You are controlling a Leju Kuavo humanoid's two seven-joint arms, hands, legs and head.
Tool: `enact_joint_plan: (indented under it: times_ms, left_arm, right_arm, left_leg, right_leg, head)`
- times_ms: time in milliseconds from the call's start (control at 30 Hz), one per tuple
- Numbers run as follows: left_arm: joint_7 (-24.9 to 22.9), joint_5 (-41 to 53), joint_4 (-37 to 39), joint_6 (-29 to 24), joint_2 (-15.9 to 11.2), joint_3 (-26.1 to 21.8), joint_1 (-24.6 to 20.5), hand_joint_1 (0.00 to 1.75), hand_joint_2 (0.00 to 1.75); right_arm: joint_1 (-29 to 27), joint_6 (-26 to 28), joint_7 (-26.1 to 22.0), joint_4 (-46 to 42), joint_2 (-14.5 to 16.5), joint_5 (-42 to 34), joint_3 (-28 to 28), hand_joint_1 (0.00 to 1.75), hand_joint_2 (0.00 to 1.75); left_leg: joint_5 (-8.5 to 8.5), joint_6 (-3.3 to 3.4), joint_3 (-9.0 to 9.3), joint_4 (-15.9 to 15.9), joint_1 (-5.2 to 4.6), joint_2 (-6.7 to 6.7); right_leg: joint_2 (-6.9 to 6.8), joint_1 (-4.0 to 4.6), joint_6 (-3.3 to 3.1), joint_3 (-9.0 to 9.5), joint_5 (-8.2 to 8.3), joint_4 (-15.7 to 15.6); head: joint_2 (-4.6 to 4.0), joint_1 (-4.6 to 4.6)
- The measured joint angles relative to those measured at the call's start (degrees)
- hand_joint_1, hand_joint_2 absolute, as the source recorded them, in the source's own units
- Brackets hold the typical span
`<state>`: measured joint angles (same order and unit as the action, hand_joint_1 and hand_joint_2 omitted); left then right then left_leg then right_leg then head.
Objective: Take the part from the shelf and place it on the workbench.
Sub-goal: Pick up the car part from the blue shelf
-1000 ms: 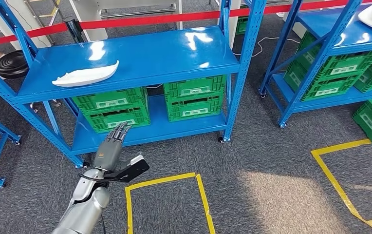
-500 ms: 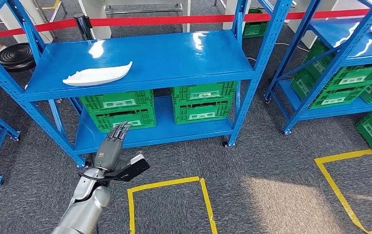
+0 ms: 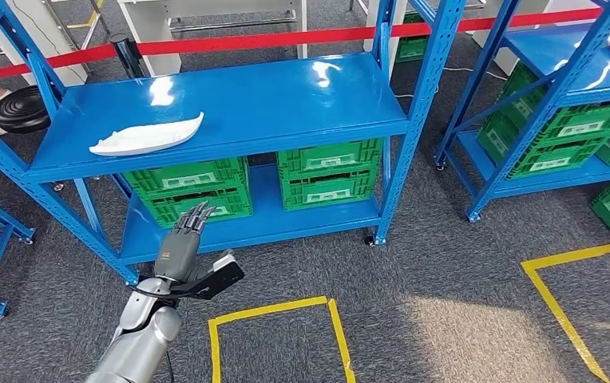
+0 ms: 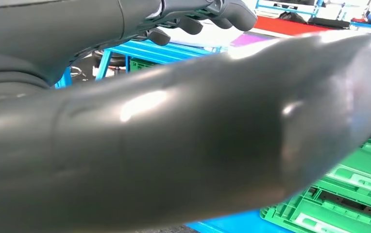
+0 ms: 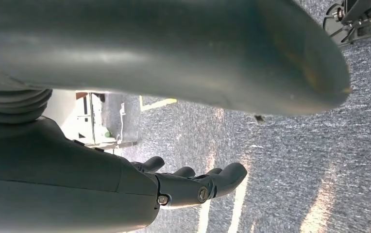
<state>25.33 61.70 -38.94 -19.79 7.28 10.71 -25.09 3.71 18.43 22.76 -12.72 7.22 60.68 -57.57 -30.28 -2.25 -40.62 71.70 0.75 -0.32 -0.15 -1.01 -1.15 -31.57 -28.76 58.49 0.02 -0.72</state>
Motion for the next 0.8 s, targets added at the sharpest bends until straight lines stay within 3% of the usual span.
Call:
enact_joint_plan:
  times_ms: [33, 100, 133, 267, 333, 400, 433, 467, 533, 600, 633, 700, 800]
  left_arm:
    - [-0.01, 0.01, 0.06, 0.01, 0.01, 0.00, -0.04, 0.00, 0.00]
    - [-0.03, 0.06, 0.17, 0.03, 0.17, 0.00, -0.21, 0.00, 0.00]
    - [-0.05, 0.09, 0.25, 0.06, 0.26, 0.00, -0.28, 0.00, 0.00]
    - [-0.18, 0.17, 0.33, 0.18, 0.52, 0.00, -0.48, 0.00, 0.00]
    - [-0.19, 0.18, 0.34, 0.19, 0.70, 0.00, -0.62, 0.00, 0.00]
    - [-0.19, 0.18, 0.49, 0.21, 0.83, 0.00, -0.64, 0.00, 0.00]
    - [-0.19, 0.17, 0.60, 0.23, 0.87, 0.00, -0.60, 0.00, 0.00]
    - [-0.19, 0.17, 0.69, 0.24, 0.89, 0.00, -0.57, 0.00, 0.00]
    - [-0.19, 0.16, 0.80, 0.25, 0.93, 0.00, -0.57, 0.00, 0.00]
    - [-0.20, 0.16, 0.85, 0.25, 1.01, 0.00, -0.66, 0.00, 0.00]
    - [-0.22, 0.16, 0.88, 0.25, 1.02, 0.00, -0.70, 0.00, 0.00]
    - [-0.31, 0.21, 0.93, 0.25, 1.06, 0.00, -0.77, 0.00, 0.00]
    - [-0.51, 0.42, 0.85, 0.25, 1.11, 0.00, -1.04, 0.00, 0.00]
  right_arm:
    - [-0.01, 0.02, 0.02, 0.00, 0.01, -0.09, -0.01, 0.00, 0.00]
    - [0.05, 0.07, -0.01, 0.00, 0.01, -0.22, -0.07, 0.00, 0.00]
    - [0.10, 0.16, -0.03, 0.00, 0.00, -0.21, -0.12, 0.00, 0.00]
    - [0.25, 1.43, 0.00, 0.00, 0.02, -0.56, -0.56, 0.00, 0.00]
    - [0.27, 1.78, -0.01, 0.00, 0.02, -0.72, -0.87, 0.00, 0.00]
    - [0.22, 1.89, -0.03, 0.00, 0.02, -0.72, -1.12, 0.00, 0.00]
    - [0.16, 1.91, -0.02, 0.00, 0.02, -0.72, -1.22, 0.00, 0.00]
    - [0.09, 1.93, 0.00, 0.00, 0.02, -0.71, -1.31, 0.00, 0.00]
    - [0.02, 1.93, 0.01, 0.00, 0.02, -0.67, -1.40, 0.00, 0.00]
    - [0.07, 1.85, -0.03, 0.00, 0.01, -0.61, -1.43, 0.00, 0.00]
    - [0.14, 1.79, -0.08, 0.00, 0.01, -0.57, -1.44, 0.00, 0.00]
    - [0.25, 1.57, -0.15, 0.00, 0.01, -0.52, -1.44, 0.00, 0.00]
    - [0.22, 1.02, 0.13, 0.00, 0.05, -0.42, -1.46, 0.00, 0.00]
  left_leg:
    - [2.44, -0.11, 1.46, -3.91, 0.15, 0.07]
    - [4.84, 0.05, 4.39, -10.24, 0.12, 0.03]
    - [4.79, 0.38, 5.04, -11.54, 0.02, -0.02]
    - [4.00, 2.32, 5.49, -11.90, -0.09, -0.24]
    - [3.76, 3.00, 5.80, -12.02, -0.02, -0.24]
    - [3.41, 3.43, 6.00, -11.99, -0.24, -0.23]
    - [3.22, 3.55, 6.17, -11.97, -0.39, -0.25]
    - [3.01, 3.61, 6.41, -11.96, -0.52, -0.31]
    - [2.49, 3.54, 7.16, -11.95, -0.70, -0.48]
    - [1.96, 3.17, 7.72, -11.92, -0.92, -0.59]
    - [1.79, 2.89, 7.82, -11.94, -0.97, -0.61]
    - [1.62, 2.23, 7.91, -12.13, -0.94, -0.64]
    - [0.31, 1.25, 7.31, -10.32, -0.90, -0.47]
  right_leg:
    - [0.05, -0.12, 0.28, 0.42, -0.37, 0.07]
    - [0.18, -0.08, 1.07, 0.84, -1.09, 0.31]
    - [0.22, -0.01, 1.46, 0.89, -1.30, 0.33]
    - [0.13, -0.08, 2.73, 0.88, -2.13, 0.86]
    - [0.12, -0.09, 3.08, -1.71, -4.47, 5.98]
    - [0.13, 0.01, 3.14, -6.54, -7.17, 14.08]
    - [0.14, 0.06, 3.05, -8.44, -7.40, 16.68]
    - [0.14, 0.12, 2.87, -9.27, -6.44, 17.03]
    - [0.13, 0.36, 2.15, -7.50, -1.62, 11.02]
    - [0.08, 0.83, 1.34, -4.51, 1.72, 3.81]
    - [0.07, 1.05, 1.07, -3.69, 2.13, 1.91]
    - [0.10, 1.24, 0.80, -3.25, 1.78, 1.05]
    - [0.05, 0.67, 0.03, -2.30, 1.77, 0.20]
  head:
    - [0.00, 0.01]
    - [0.00, 0.13]
    - [0.00, 0.15]
    - [0.00, -0.02]
    - [0.00, -0.15]
    - [0.00, -0.21]
    - [0.00, -0.21]
    - [0.00, -0.21]
    - [0.00, -0.21]
    - [0.00, -0.19]
    - [0.00, -0.16]
    - [0.00, -0.16]
    - [0.00, 0.02]
